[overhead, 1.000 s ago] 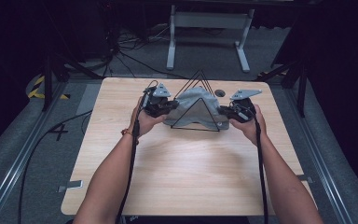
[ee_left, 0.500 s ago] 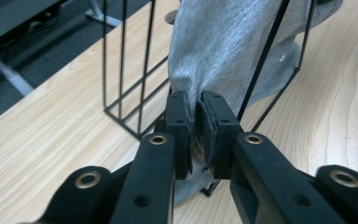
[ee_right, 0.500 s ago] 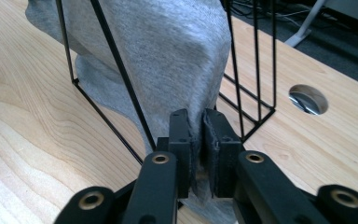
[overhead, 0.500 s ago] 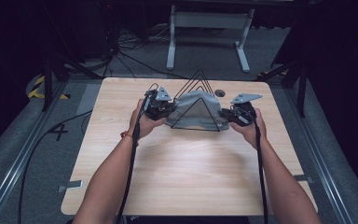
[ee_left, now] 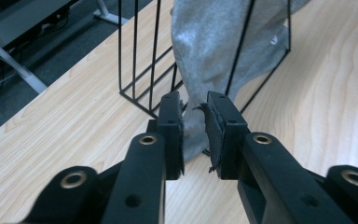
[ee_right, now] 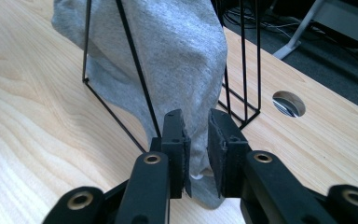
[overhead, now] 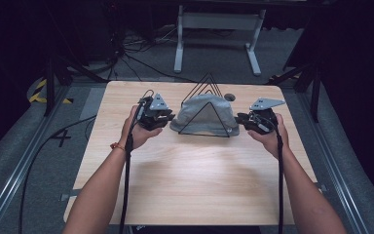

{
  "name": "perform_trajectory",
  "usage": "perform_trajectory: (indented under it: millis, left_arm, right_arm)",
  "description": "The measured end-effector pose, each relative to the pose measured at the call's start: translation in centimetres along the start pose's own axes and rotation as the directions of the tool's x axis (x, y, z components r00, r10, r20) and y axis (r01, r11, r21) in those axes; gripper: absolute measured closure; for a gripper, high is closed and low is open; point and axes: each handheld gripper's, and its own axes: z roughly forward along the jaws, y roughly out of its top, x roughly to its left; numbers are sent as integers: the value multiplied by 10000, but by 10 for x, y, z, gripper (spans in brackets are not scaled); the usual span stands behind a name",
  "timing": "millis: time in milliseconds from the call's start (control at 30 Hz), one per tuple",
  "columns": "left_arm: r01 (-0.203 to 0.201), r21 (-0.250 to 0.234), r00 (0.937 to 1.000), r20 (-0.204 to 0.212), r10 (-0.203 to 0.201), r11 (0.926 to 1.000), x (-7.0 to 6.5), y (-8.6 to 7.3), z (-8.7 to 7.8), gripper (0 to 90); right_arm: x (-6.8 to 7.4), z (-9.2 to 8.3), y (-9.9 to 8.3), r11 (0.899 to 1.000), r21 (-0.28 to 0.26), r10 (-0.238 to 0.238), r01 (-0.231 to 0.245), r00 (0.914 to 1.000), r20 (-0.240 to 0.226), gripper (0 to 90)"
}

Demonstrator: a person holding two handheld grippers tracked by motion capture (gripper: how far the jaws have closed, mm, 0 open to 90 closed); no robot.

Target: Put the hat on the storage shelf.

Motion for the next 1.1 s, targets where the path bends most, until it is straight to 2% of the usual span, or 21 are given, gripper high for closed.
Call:
perform_trajectory:
  millis: [133, 267, 367, 500, 533, 600, 667, 800, 833, 900, 967, 1000, 1033, 1100]
  left_arm:
    - [-88, -29, 9999, 58, 88, 10000, -4, -7, -11, 730]
    - [-179, 140, 9998, 9, 179, 9997, -7, -15, -18, 711]
    - [-280, 264, 9996, 48, 279, 9993, -12, -27, -27, 695]
    - [-287, 325, 9996, 18, 287, 9991, -14, -37, -34, 676]
    - [-544, 589, 9984, -90, 550, 9968, -17, -43, -39, 660]
    - [-659, 684, 9977, -130, 669, 9955, -19, -46, -41, 635]
    - [-871, 1083, 9958, -181, 896, 9903, -23, -57, -47, 621]
    - [-690, 1169, 9975, -61, 702, 9907, -26, -69, -51, 584]
    - [-771, 1423, 9969, -62, 788, 9868, -29, -77, -52, 536]
    - [-690, 1631, 9975, -15, 702, 9842, -30, -85, -53, 503]
    - [-609, 1666, 9981, 17, 615, 9841, -30, -88, -54, 455]
    - [-520, 1648, 9986, 84, 513, 9849, -31, -93, -55, 430]
    - [-498, 1656, 9987, -13, 507, 9849, -33, -96, -55, 430]
    - [-372, 1745, 9992, -96, 395, 9840, -36, -105, -57, 374]
  right_arm:
    - [1, -8, -2, 9999, 80, -113, 113, 9999, 37, 760]
    - [2, -13, -4, 9998, 134, -136, 136, 9999, 25, 745]
    - [4, -19, -11, 9994, 290, -215, 214, 9998, 15, 716]
    - [6, -24, -17, 9993, 343, -171, 171, 9999, -13, 686]
    - [8, -29, -23, 9990, 415, -176, 177, 9998, -18, 663]
    - [9, -33, -29, 9990, 435, -138, 140, 9999, -31, 652]
    - [10, -38, -37, 9987, 485, -186, 185, 9998, 9, 636]
    - [12, -44, -49, 9973, 706, -220, 220, 9998, -2, 600]
    - [14, -49, -58, 9960, 874, -206, 203, 9998, 25, 560]
    - [15, -52, -66, 9949, 969, -304, 295, 9995, 75, 526]
    - [16, -53, -70, 9940, 1021, -409, 393, 9991, 141, 500]
    - [19, -57, -79, 9924, 1157, -425, 408, 9990, 131, 445]
    - [19, -57, -79, 9924, 1157, -425, 408, 9990, 131, 445]
    - [21, -60, -88, 9909, 1263, -497, 471, 9986, 179, 399]
